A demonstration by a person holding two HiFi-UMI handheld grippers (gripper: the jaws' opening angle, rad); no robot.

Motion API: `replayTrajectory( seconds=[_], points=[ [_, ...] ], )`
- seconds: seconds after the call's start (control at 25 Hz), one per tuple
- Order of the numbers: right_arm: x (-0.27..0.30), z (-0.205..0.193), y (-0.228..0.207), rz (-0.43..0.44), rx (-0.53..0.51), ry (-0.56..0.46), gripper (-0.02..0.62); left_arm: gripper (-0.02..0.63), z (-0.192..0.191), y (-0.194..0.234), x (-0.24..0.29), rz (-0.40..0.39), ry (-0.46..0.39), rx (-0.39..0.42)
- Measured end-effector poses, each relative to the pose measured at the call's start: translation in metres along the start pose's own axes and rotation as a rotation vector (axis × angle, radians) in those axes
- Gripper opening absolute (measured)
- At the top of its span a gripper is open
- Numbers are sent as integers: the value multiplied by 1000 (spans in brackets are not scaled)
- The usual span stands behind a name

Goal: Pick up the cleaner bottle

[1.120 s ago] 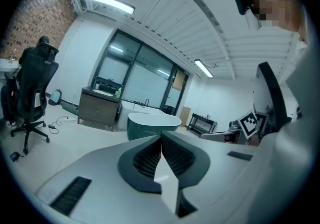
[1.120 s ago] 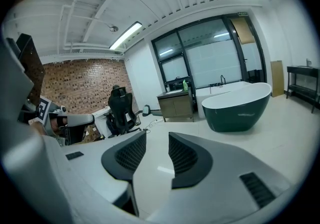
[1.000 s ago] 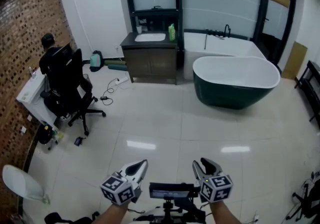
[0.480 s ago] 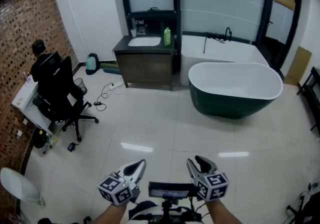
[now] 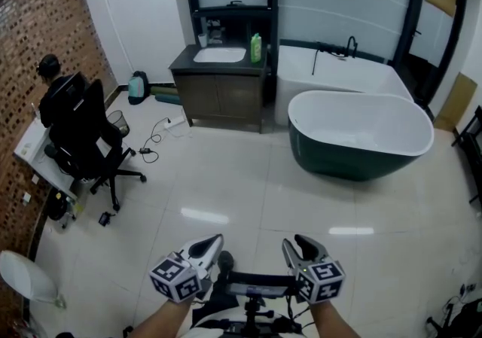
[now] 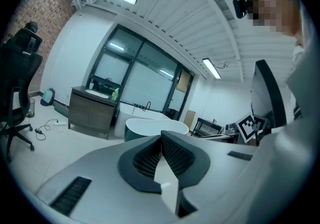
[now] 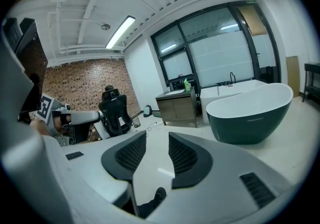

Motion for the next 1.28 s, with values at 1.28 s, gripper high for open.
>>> replayTrajectory(
  seconds=[1.28],
  points=[
    [293,141,-79,-35,31,73,149,2,151,247,192,-49,63,-14]
  ],
)
Point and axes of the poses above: the fingertips, and each gripper's own axes: x forward along the fingers, y to its left, z out of its top, the point moved 10 cm from there along -x, backward along the fingers, and after that the axes turned 4 degrees about -x, right-handed, at the moved point
